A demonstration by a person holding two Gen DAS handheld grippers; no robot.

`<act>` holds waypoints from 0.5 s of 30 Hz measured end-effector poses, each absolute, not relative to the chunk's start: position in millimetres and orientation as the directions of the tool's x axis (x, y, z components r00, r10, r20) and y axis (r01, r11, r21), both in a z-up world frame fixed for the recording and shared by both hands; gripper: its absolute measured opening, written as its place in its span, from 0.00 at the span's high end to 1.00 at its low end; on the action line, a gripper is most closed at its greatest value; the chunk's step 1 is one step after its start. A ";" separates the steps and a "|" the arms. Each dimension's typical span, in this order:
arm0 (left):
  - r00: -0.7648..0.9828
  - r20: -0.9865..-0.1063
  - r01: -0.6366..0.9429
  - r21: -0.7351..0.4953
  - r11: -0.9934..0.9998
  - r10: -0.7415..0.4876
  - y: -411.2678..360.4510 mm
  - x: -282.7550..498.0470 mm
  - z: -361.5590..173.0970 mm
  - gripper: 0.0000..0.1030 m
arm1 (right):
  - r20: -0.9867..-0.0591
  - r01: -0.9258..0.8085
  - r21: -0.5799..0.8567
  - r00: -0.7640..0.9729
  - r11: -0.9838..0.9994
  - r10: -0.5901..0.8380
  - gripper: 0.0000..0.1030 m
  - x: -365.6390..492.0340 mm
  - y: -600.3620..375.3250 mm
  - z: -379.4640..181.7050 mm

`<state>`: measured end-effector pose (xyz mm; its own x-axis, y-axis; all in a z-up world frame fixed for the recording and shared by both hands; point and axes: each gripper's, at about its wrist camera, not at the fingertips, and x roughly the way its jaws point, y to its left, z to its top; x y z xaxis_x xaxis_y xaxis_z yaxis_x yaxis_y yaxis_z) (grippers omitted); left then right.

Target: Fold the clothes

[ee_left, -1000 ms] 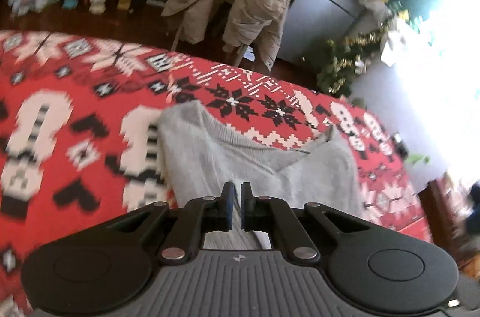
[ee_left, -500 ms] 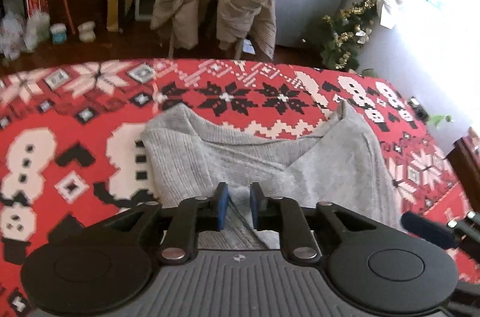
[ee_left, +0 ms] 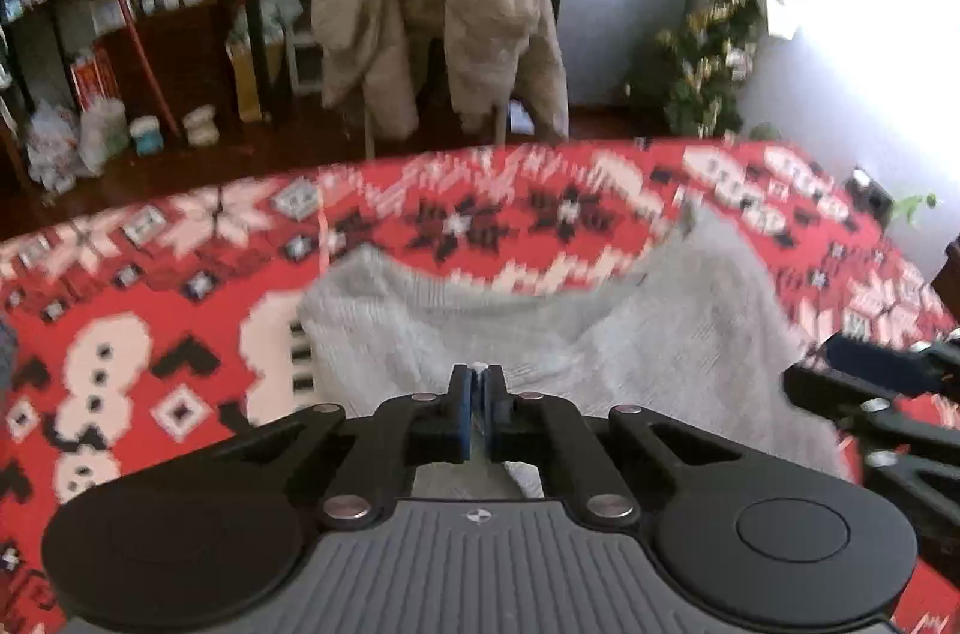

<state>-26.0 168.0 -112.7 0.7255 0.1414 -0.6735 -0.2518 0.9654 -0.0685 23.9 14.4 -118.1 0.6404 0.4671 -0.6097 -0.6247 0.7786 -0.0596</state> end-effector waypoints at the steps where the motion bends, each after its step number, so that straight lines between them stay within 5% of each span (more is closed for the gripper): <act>1: 0.737 -0.659 -0.256 -0.071 0.964 0.147 168.0 -27.2 -107.6 0.96 | -0.608 -0.621 -0.058 0.643 0.782 0.466 0.71 25.9 13.8 -117.7; 15: 0.709 -0.702 -0.295 -0.204 0.934 0.070 191.7 -53.2 -115.9 0.90 | -0.633 -0.728 -0.033 0.546 0.685 0.549 0.71 -9.7 9.6 -118.7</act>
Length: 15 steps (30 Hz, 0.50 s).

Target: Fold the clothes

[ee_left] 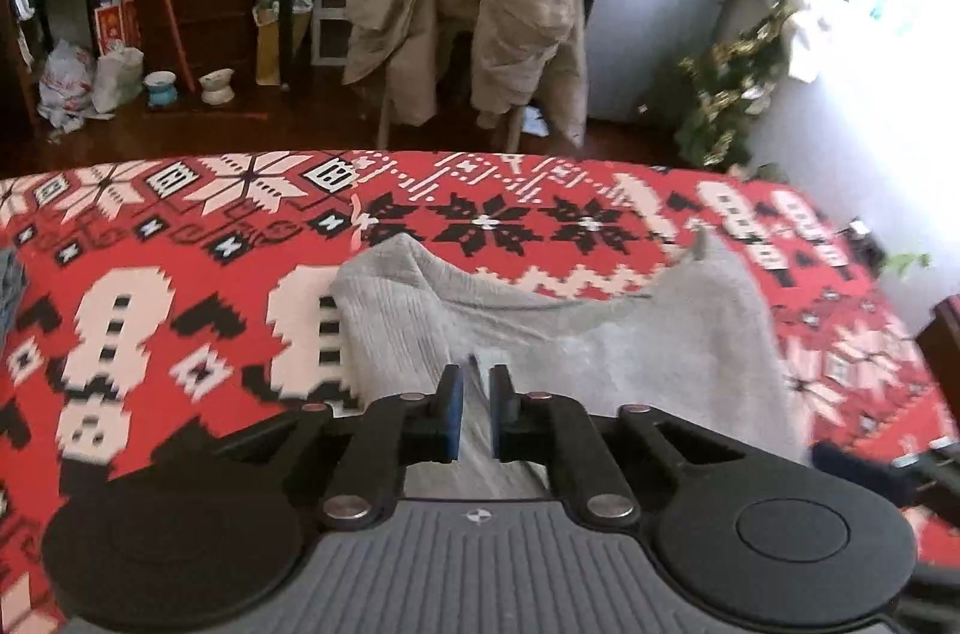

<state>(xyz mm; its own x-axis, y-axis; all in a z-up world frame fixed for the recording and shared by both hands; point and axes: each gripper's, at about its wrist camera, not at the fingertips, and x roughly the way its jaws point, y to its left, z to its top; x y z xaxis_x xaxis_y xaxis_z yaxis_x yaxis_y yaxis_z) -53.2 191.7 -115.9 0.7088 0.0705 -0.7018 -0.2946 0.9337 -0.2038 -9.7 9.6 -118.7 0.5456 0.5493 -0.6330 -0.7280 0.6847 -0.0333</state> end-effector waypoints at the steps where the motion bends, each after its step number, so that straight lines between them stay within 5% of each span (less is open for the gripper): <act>1: 0.712 -0.700 -0.271 -0.209 0.939 0.050 188.3 -63.0 -114.9 0.89 | -0.639 -0.741 -0.040 0.535 0.671 0.553 0.71 -17.4 10.6 -120.7; 15: 0.711 -0.702 0.050 0.119 0.992 0.049 111.1 -95.3 -137.1 0.86 | -0.682 -0.719 -0.059 0.536 0.692 0.498 0.71 -36.3 -21.4 -119.3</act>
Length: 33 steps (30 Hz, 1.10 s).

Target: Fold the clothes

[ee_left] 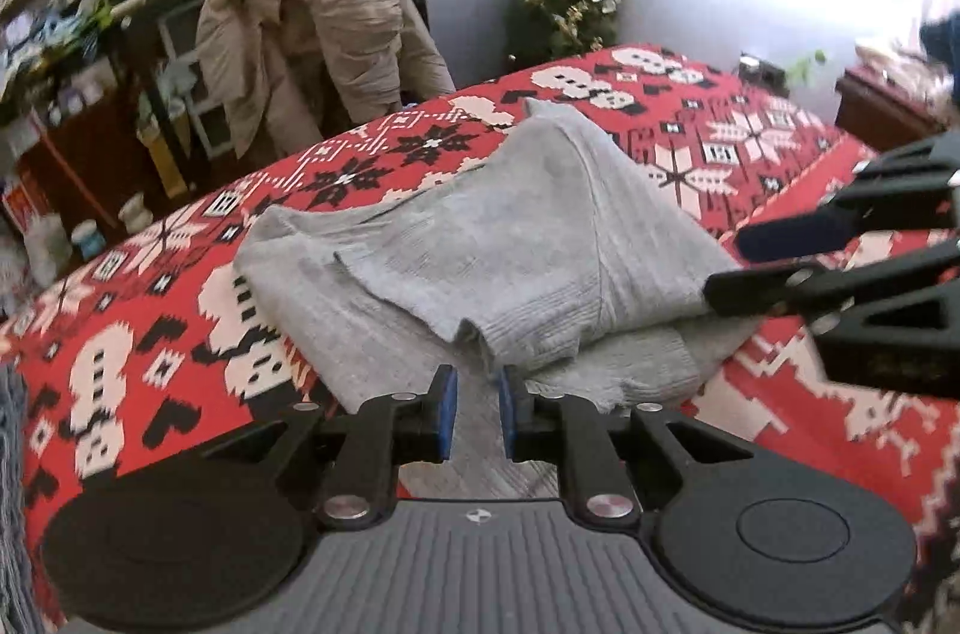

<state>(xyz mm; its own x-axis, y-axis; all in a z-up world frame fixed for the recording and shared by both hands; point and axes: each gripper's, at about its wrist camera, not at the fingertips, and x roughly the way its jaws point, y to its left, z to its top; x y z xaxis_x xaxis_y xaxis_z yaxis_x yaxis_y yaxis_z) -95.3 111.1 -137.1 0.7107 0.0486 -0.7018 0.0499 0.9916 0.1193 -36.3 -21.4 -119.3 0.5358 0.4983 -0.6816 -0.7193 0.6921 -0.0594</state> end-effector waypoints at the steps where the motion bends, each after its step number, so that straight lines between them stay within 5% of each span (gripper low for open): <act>1: 0.710 -0.703 0.062 0.127 0.990 0.046 110.5 -93.8 -139.0 0.86 | -0.682 -0.716 -0.062 0.539 0.696 0.494 0.71 -36.2 -23.8 -118.2; 5: 0.705 -0.709 0.112 0.143 0.983 0.023 105.5 -89.2 -143.5 0.86 | -0.689 -0.705 -0.063 0.543 0.707 0.480 0.71 -35.5 -28.4 -117.3; 8: 0.702 -0.712 0.110 0.142 0.984 0.024 101.5 -87.9 -141.1 0.98 | -0.691 -0.704 -0.063 0.542 0.708 0.478 0.71 -36.6 -28.5 -117.8; 16: 0.733 -0.662 0.081 -0.145 0.986 -0.158 120.1 -110.6 -104.1 0.93 | -0.692 -0.692 -0.051 0.544 0.720 0.475 0.71 -32.6 -30.2 -116.2; 22: 0.703 -0.711 0.033 0.025 0.999 -0.006 111.1 -105.2 -129.1 0.86 | -0.701 -0.677 -0.039 0.543 0.735 0.462 0.70 -29.7 -35.5 -118.4; 31: 0.701 -0.713 0.085 0.102 0.991 0.014 101.9 -91.9 -141.6 0.86 | -0.709 -0.673 -0.033 0.537 0.739 0.457 0.69 -29.9 -37.3 -121.6; 33: 0.702 -0.712 0.081 0.119 0.990 0.028 101.0 -89.1 -142.9 0.98 | -0.710 -0.672 -0.030 0.536 0.740 0.457 0.69 -29.4 -37.0 -121.7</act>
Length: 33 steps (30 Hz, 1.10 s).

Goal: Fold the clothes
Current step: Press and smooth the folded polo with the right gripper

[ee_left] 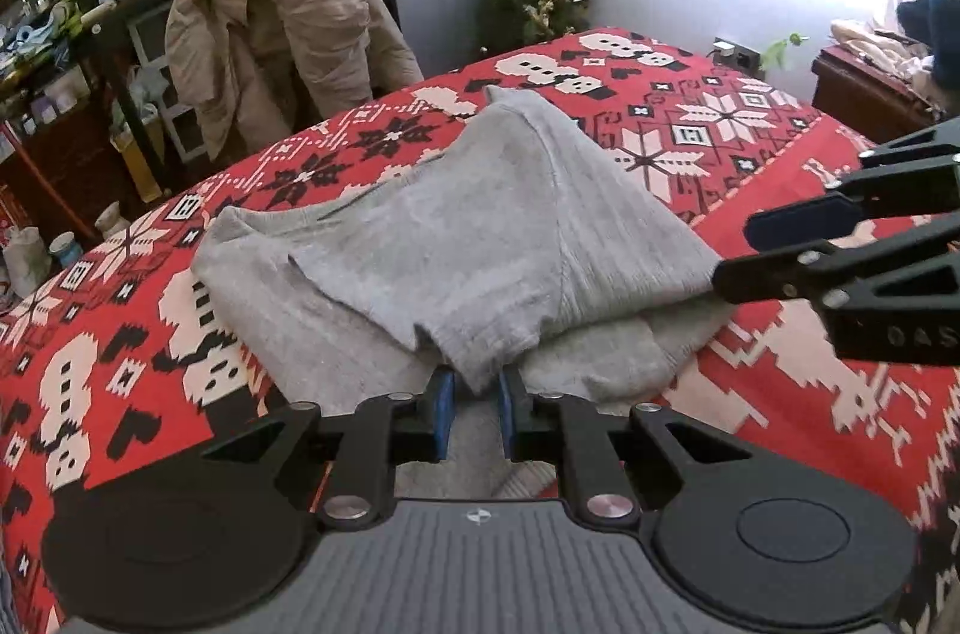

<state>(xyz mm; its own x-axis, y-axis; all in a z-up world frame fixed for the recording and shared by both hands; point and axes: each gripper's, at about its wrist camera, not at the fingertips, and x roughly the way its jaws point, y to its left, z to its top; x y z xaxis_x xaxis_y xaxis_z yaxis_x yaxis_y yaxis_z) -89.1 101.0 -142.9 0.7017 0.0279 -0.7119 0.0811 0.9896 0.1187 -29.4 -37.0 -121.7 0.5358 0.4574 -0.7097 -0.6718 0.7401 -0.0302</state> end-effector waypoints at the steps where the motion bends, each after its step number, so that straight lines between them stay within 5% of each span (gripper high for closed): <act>1: 0.707 -0.707 0.075 0.105 0.992 0.022 102.5 -90.7 -138.8 0.98 | -0.708 -0.674 -0.030 0.536 0.738 0.461 0.69 -29.3 -36.3 -121.5; 5: 0.736 -0.676 0.045 0.014 0.999 -0.024 111.3 -101.3 -115.0 0.98 | -0.697 -0.684 -0.036 0.540 0.729 0.472 0.71 -27.6 -30.9 -122.0; 7: 0.734 -0.677 0.010 -0.077 0.997 -0.060 121.4 -104.3 -108.3 0.98 | -0.708 -0.672 -0.029 0.536 0.740 0.459 0.85 -20.6 -27.7 -126.8; 12: 0.669 -0.737 -0.077 -0.196 0.978 -0.095 138.9 -101.1 -131.1 0.98 | -0.748 -0.638 0.005 0.508 0.770 0.426 0.90 -1.7 -26.5 -148.3; 19: 0.625 -0.774 -0.078 -0.195 0.978 -0.105 142.3 -105.3 -142.3 0.95 | -0.751 -0.653 -0.027 0.513 0.757 0.416 0.91 -3.3 -27.8 -150.5; 25: 0.699 -0.709 -0.124 -0.251 0.960 -0.095 168.2 -104.2 -117.1 0.83 | -0.741 -0.656 -0.021 0.517 0.755 0.429 0.89 -4.6 -31.2 -140.5; 33: 0.718 -0.696 -0.222 -0.194 0.956 0.025 194.4 -41.7 -117.2 0.82 | -0.727 -0.663 -0.021 0.524 0.749 0.443 0.89 0.3 -27.2 -135.9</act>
<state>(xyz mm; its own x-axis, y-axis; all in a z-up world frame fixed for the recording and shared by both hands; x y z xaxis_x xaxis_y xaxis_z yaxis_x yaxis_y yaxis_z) -41.7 194.4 -117.2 0.7180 0.0251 -0.6956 -0.2218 0.9555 -0.1944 0.3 -27.2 -135.9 0.5240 0.4430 -0.7275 -0.6626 0.7487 -0.0213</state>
